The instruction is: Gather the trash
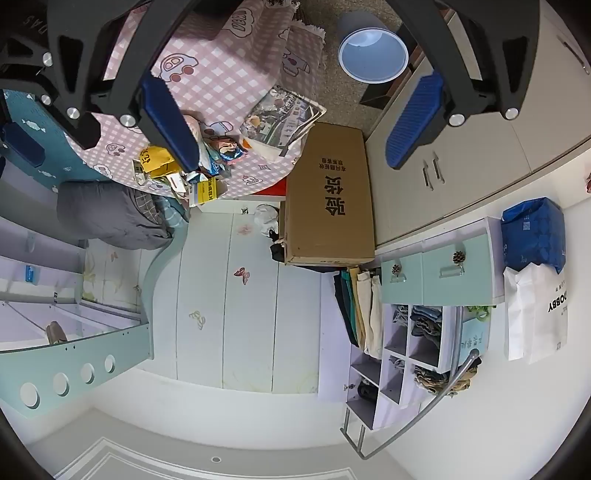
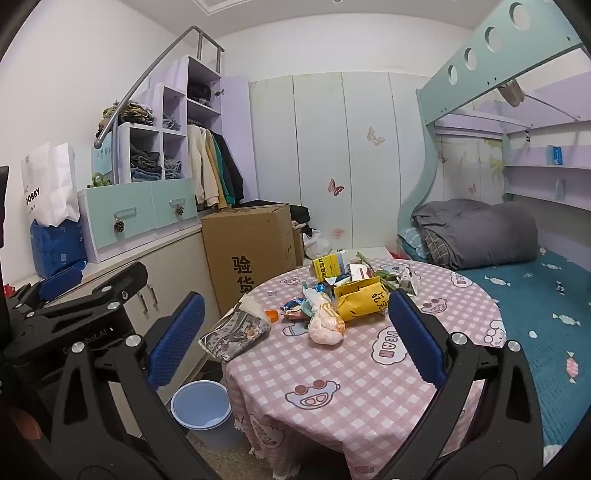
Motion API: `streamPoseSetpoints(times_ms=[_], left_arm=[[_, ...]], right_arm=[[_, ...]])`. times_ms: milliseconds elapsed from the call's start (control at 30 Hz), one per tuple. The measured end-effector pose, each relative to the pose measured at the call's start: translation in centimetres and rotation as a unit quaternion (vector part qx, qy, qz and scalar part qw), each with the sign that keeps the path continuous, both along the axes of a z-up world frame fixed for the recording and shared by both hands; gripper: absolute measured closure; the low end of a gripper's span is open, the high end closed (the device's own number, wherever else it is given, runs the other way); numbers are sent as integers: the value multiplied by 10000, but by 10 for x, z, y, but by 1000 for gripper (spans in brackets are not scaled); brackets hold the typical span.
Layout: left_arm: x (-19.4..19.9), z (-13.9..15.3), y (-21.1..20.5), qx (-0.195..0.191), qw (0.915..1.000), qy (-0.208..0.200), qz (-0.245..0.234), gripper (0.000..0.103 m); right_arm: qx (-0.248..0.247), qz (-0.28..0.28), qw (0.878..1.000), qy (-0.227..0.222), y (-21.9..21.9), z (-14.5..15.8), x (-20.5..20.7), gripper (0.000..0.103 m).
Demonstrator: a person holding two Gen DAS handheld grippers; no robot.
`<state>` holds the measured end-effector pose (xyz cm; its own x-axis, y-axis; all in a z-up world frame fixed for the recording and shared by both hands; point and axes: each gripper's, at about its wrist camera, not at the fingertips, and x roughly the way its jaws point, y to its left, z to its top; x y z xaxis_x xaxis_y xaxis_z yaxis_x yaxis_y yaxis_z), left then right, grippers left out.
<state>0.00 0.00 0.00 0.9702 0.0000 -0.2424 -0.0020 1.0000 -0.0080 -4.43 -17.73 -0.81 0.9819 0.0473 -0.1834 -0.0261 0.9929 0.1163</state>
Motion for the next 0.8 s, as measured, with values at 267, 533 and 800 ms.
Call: streamPoseSetpoints(times_ms=[267, 533, 800], left_arm=[[0, 0, 0, -5, 10000, 12, 0, 4], [0, 0, 0, 2, 10000, 19, -5, 4], [0, 0, 0, 7, 10000, 25, -12, 4]], right_arm=[[9, 13, 10000, 27, -2, 1, 0, 6], [22, 13, 10000, 37, -1, -2, 1, 6], [34, 30, 10000, 54, 0, -2, 1, 6]])
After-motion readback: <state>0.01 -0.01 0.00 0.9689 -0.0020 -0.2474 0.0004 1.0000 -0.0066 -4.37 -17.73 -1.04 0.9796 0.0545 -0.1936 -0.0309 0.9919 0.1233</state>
